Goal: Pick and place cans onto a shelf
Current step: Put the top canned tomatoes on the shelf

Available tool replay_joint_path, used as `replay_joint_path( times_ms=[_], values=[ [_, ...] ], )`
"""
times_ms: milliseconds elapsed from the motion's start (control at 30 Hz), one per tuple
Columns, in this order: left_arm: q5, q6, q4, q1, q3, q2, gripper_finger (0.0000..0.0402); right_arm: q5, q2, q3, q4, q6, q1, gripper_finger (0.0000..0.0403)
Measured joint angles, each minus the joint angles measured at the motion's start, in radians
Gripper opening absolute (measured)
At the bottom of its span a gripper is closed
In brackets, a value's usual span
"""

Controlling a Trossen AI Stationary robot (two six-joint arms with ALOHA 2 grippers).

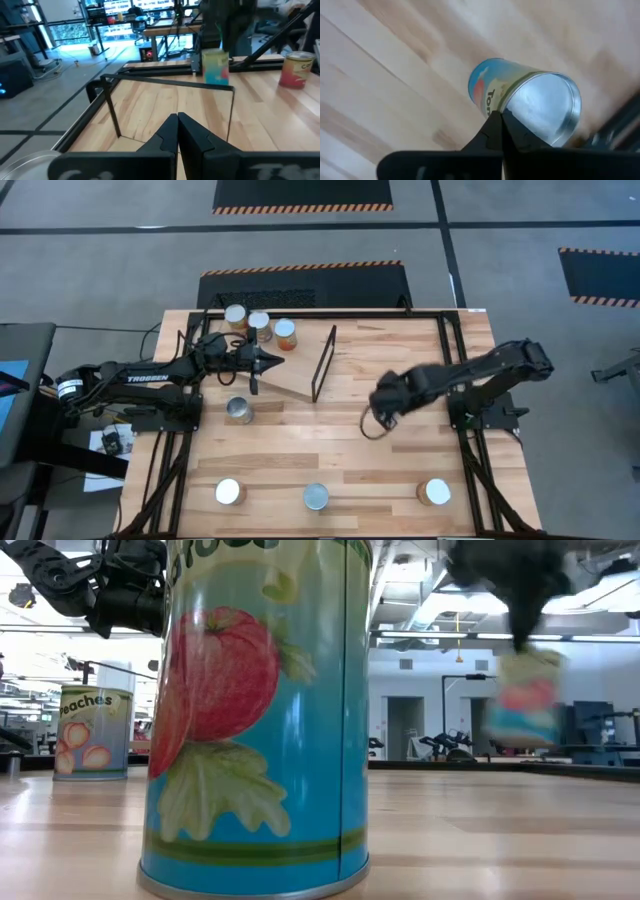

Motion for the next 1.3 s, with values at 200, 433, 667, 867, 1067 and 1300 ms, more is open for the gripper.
replay_joint_path(
  times_ms=[200,433,667,867,1067,1300],
  values=[
    [-0.066,0.000,-0.019,0.000,0.000,0.000,0.0000,0.126,-0.001,0.304,-0.074,-0.166,-0.084,0.0008],
    [-0.068,0.000,-0.018,0.000,0.000,0.000,0.0000,0.277,0.076,0.614,0.114,-0.546,-0.198,0.0004],
    [-0.073,-0.001,-0.017,0.000,0.000,0.000,0.0000,0.095,0.310,0.856,0.254,-0.886,-0.365,0.0003],
    [-0.076,-0.001,-0.018,0.000,0.000,0.000,0.0000,-0.065,0.541,1.019,0.178,-0.990,-0.471,0.0003],
    [-0.076,-0.001,-0.018,0.000,0.000,0.000,0.0000,-0.100,0.669,1.022,0.145,-1.032,-0.499,0.0004],
    [-0.076,-0.002,-0.020,0.001,0.000,0.000,0.0000,-0.111,0.736,1.024,0.131,-1.061,-0.497,0.0003]
  ],
)
